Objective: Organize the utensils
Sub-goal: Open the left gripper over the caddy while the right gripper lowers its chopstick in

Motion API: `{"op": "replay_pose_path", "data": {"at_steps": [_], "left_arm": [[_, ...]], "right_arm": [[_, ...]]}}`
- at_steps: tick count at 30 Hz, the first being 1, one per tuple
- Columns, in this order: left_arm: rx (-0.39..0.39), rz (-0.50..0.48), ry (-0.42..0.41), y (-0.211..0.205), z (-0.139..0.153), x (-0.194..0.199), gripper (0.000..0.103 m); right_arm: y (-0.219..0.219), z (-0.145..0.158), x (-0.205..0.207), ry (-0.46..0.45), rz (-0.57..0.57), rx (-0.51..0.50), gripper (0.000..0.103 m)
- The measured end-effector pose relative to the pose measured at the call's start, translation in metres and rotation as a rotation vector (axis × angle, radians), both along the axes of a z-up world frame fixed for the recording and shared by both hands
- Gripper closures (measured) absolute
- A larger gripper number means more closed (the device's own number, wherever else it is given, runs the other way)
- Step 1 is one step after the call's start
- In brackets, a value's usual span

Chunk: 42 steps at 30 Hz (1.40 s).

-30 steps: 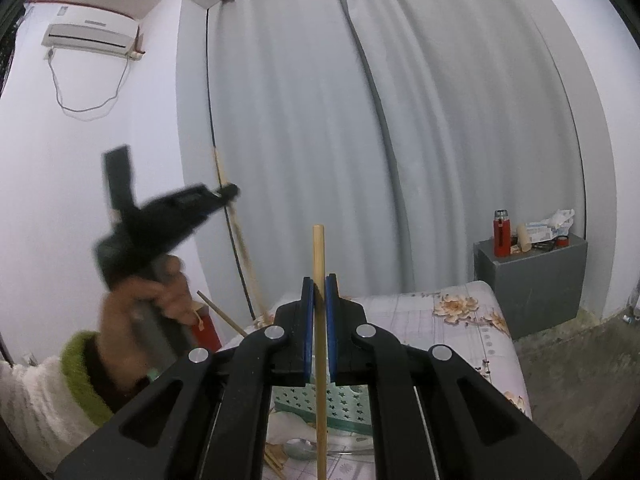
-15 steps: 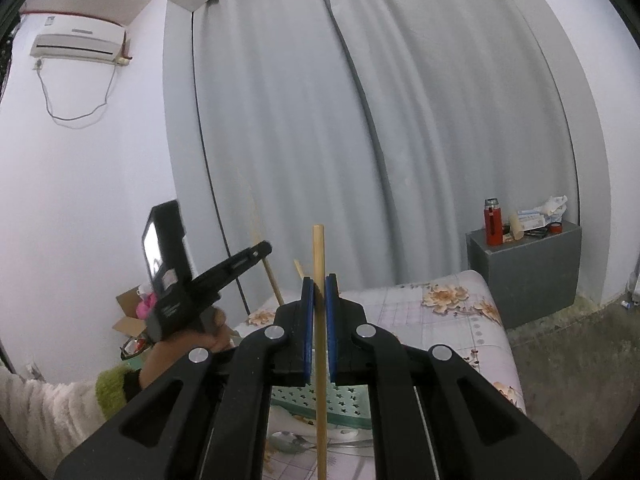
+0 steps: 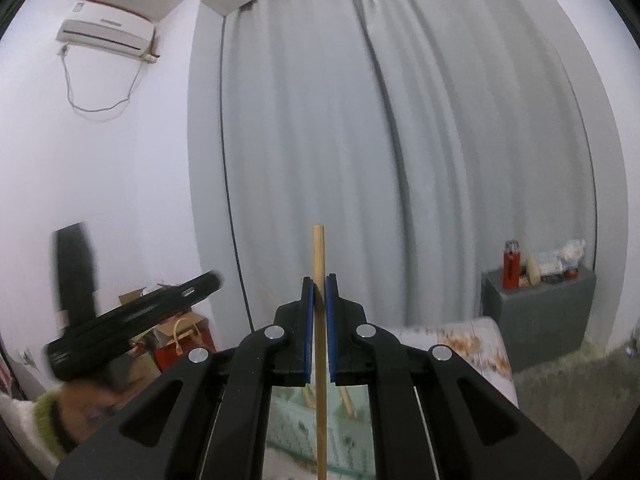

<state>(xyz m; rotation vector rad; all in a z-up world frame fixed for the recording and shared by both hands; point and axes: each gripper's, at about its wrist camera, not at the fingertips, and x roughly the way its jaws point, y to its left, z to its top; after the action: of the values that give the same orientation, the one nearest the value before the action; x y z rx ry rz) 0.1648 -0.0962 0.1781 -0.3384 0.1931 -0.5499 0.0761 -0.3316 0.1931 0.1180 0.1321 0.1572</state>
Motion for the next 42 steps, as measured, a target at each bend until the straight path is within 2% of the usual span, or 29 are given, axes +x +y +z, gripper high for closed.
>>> {"op": "replay_pose_path", "data": {"at_steps": [5, 12, 17, 24, 30, 40, 42], "left_arm": [[0.009, 0.002, -0.011, 0.029, -0.003, -0.02, 0.062], [0.0, 0.055, 0.039, 0.074, -0.029, -0.024, 0.061], [-0.013, 0.059, 0.082, 0.094, -0.048, -0.017, 0.061], [-0.036, 0.042, 0.117, 0.108, -0.069, -0.002, 0.061], [-0.038, 0.03, 0.132, 0.11, -0.075, 0.001, 0.061], [-0.054, 0.007, 0.158, 0.106, -0.084, 0.008, 0.061], [-0.05, 0.004, 0.157, 0.106, -0.084, 0.008, 0.061]], "right_arm": [[0.019, 0.017, 0.038, -0.02, 0.029, -0.056, 0.097], [0.051, 0.025, 0.096, -0.031, 0.072, -0.144, 0.097], [0.072, 0.016, 0.128, -0.011, 0.08, -0.229, 0.097], [0.095, -0.014, 0.164, 0.058, 0.071, -0.369, 0.097], [0.094, -0.043, 0.173, 0.149, 0.095, -0.445, 0.097], [0.068, -0.066, 0.147, 0.265, 0.111, -0.431, 0.096], [0.063, -0.07, 0.143, 0.323, 0.139, -0.415, 0.096]]}}
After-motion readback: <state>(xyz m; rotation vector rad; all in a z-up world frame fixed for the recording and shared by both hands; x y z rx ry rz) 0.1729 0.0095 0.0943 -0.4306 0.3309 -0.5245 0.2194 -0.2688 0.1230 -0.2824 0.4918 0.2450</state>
